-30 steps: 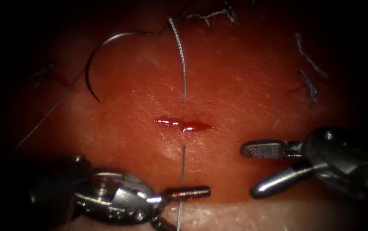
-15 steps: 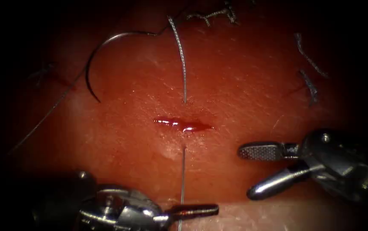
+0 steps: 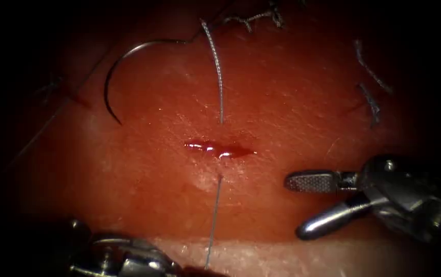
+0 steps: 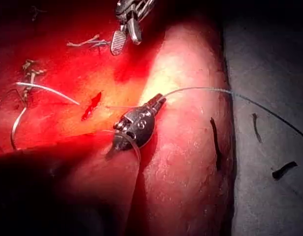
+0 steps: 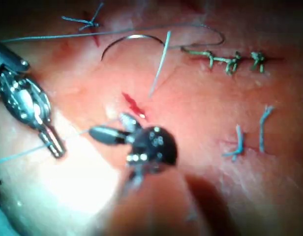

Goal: Wound Closure
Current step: Grab the long suture end with the left gripper.

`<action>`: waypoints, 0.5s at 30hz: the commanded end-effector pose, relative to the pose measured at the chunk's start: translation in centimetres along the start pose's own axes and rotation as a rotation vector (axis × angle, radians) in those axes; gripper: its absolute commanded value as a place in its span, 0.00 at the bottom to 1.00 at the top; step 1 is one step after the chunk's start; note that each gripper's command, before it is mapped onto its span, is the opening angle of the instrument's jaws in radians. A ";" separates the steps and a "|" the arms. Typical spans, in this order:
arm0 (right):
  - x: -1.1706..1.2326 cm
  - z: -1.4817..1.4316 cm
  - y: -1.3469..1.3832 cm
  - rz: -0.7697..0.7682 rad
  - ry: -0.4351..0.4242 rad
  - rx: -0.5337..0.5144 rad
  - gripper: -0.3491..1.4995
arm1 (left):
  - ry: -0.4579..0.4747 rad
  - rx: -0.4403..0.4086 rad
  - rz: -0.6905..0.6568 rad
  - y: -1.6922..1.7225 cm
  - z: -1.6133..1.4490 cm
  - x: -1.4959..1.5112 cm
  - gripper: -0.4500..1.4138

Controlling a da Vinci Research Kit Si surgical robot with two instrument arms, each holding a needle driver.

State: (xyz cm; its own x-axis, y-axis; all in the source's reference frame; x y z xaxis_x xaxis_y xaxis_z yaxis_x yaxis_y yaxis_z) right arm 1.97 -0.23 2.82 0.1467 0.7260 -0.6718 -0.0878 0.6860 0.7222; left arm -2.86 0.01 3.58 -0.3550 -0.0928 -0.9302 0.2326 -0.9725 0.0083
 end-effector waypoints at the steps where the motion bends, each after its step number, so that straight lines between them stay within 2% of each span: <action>1: -0.04 0.07 0.03 -0.001 0.001 0.003 0.91 | 0.021 0.005 -0.003 -0.01 0.07 -0.03 0.00; 9: -0.03 0.11 0.06 -0.024 0.003 -0.002 0.91 | 0.065 0.018 -0.030 -0.22 -0.05 -0.01 0.00; 15: 0.01 0.27 0.18 -0.198 -0.001 -0.021 0.89 | 0.144 0.029 -0.056 -0.55 -0.24 0.12 0.00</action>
State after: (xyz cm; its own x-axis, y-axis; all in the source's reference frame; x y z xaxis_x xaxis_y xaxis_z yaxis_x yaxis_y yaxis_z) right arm 2.18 -0.12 2.92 0.1772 0.5554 -0.8125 -0.0795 0.8310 0.5506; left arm -2.76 0.60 3.29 -0.2218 -0.0029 -0.9751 0.1864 -0.9817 -0.0394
